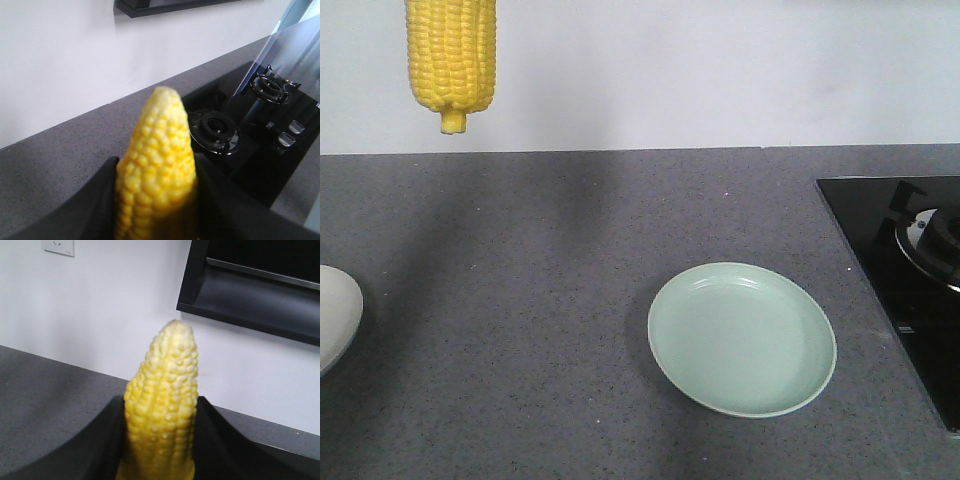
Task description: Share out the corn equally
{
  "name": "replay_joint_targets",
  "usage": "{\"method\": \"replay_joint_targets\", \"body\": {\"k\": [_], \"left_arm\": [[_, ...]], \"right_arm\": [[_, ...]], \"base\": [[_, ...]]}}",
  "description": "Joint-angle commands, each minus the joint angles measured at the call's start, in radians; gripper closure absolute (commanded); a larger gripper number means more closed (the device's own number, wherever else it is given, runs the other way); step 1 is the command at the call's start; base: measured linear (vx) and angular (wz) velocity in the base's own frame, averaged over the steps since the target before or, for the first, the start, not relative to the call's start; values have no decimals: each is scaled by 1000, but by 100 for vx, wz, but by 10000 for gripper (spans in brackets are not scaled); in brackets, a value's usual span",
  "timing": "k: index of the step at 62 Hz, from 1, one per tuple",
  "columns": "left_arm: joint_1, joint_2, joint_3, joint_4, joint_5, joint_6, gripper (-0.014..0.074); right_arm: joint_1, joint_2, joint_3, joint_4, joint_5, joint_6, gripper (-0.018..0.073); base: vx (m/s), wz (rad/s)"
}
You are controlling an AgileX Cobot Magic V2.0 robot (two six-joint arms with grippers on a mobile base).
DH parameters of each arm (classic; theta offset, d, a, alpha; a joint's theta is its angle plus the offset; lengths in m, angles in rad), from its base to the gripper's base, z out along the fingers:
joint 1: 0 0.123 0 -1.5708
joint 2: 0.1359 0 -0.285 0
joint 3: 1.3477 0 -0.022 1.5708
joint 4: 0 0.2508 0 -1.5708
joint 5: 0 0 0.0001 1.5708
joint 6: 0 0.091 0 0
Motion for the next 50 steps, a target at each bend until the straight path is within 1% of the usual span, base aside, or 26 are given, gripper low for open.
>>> {"method": "replay_joint_targets", "body": {"k": [1,10,13,17,22,26,34,40,47,50], "left_arm": [[-2,-38,-22,-39,-37,-12,603],[-2,-38,-22,-39,-37,-12,603],[-2,-38,-22,-39,-37,-12,603],[-2,-38,-22,-39,-37,-12,603],[-2,-38,-22,-39,-37,-12,603],[-2,-38,-22,-39,-37,-12,603],[-2,-38,-22,-39,-37,-12,603],[-2,-38,-22,-39,-37,-12,603],[-2,-38,-22,-39,-37,-12,603],[-2,-38,-22,-39,-37,-12,603]], "right_arm": [[-6,1,-15,-3,-90,-5,564],[-6,5,-15,-3,-124,-4,564],[-6,10,-15,18,-146,-2,564],[-6,27,-15,81,-152,-5,564],[-6,71,-15,203,-136,-34,564],[-6,133,-15,319,-90,-100,564],[-6,298,-15,512,39,-220,564],[-6,429,-15,580,100,-248,564],[-4,575,-15,608,155,-250,564],[-3,636,-15,610,156,-255,564]], "base": [[0,0],[0,0],[0,0],[0,0],[0,0],[0,0],[0,0],[0,0],[0,0],[0,0]]}}
